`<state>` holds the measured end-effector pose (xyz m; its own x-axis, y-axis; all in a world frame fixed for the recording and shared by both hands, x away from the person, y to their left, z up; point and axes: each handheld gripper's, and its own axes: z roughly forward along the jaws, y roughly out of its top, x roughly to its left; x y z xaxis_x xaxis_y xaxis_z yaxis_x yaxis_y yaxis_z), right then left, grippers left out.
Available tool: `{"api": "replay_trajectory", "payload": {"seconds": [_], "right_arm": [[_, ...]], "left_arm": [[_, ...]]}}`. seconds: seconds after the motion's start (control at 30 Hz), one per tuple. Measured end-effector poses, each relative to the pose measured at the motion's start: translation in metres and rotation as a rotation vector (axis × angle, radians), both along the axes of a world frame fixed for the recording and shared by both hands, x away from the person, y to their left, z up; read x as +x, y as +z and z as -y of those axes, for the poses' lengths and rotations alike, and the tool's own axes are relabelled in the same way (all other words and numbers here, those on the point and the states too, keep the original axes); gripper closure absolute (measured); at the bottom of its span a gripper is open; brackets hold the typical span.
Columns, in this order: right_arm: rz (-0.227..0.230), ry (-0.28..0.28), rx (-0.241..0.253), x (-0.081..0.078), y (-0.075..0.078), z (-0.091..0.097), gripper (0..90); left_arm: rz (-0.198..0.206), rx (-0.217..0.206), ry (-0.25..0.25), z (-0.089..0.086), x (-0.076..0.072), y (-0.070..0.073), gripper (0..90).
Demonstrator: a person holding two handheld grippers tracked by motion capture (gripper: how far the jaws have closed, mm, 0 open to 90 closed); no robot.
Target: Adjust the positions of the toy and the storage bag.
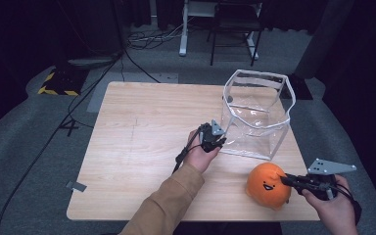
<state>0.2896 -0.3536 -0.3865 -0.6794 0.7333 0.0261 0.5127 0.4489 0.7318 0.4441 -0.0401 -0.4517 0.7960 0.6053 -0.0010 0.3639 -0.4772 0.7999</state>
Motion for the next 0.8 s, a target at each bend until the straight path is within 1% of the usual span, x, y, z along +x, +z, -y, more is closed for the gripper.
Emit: {"api": "replay_trajectory", "payload": {"seconds": [0.03, 0.07, 0.13, 0.17, 0.23, 0.3, 0.33, 0.4, 0.43, 0.47, 0.5, 0.53, 0.7, 0.8], "right_arm": [[-0.002, 0.0, 0.002, 0.0, 0.0, 0.001, 84.4], [-0.003, -0.004, 0.002, 0.0, -0.001, 0.001, 84.5], [-0.002, -0.007, 0.002, 0.0, -0.001, 0.003, 84.5], [-0.001, -0.011, 0.002, 0.001, -0.001, 0.003, 84.5], [-0.001, -0.016, -0.001, 0.002, -0.001, 0.004, 84.4], [0.001, -0.016, -0.005, 0.003, 0.0, 0.004, 84.5], [0.001, -0.016, -0.005, 0.003, 0.0, 0.004, 84.5], [0.001, -0.007, -0.014, 0.005, 0.003, 0.002, 84.5], [-0.003, 0.0, -0.017, 0.006, 0.003, 0.001, 84.5], [-0.005, 0.005, -0.024, 0.005, 0.005, 0.001, 84.5], [-0.005, 0.005, -0.024, 0.005, 0.005, 0.001, 84.5], [-0.006, 0.01, -0.038, 0.004, 0.008, 0.001, 84.5], [0.007, -0.001, -0.037, 0.0, 0.019, 0.006, 84.5], [0.018, -0.02, -0.031, 0.004, 0.023, 0.012, 84.5]], "left_arm": [[0.011, 0.02, -0.003, 0.0, -0.001, 0.001, 86.9], [0.017, 0.032, -0.009, 0.0, -0.002, 0.001, 87.2], [0.011, 0.035, -0.024, -0.003, -0.006, 0.002, 87.4], [0.007, 0.039, -0.022, -0.006, -0.009, 0.003, 87.5], [0.023, 0.058, -0.024, -0.014, -0.015, 0.004, 87.5], [0.022, 0.063, -0.018, -0.025, -0.024, 0.005, 87.5], [0.022, 0.063, -0.018, -0.025, -0.024, 0.005, 87.5], [0.026, 0.074, -0.007, -0.038, -0.037, 0.006, 87.5], [0.027, 0.076, 0.001, -0.049, -0.047, 0.007, 87.5], [0.024, 0.075, 0.005, -0.056, -0.053, 0.006, 87.5], [0.024, 0.075, 0.005, -0.056, -0.053, 0.006, 87.5], [0.025, 0.071, 0.018, -0.067, -0.062, 0.006, 87.5], [0.03, 0.067, 0.044, -0.093, -0.081, 0.003, 87.5], [0.039, 0.072, 0.061, -0.108, -0.093, 0.002, 87.4]]}}
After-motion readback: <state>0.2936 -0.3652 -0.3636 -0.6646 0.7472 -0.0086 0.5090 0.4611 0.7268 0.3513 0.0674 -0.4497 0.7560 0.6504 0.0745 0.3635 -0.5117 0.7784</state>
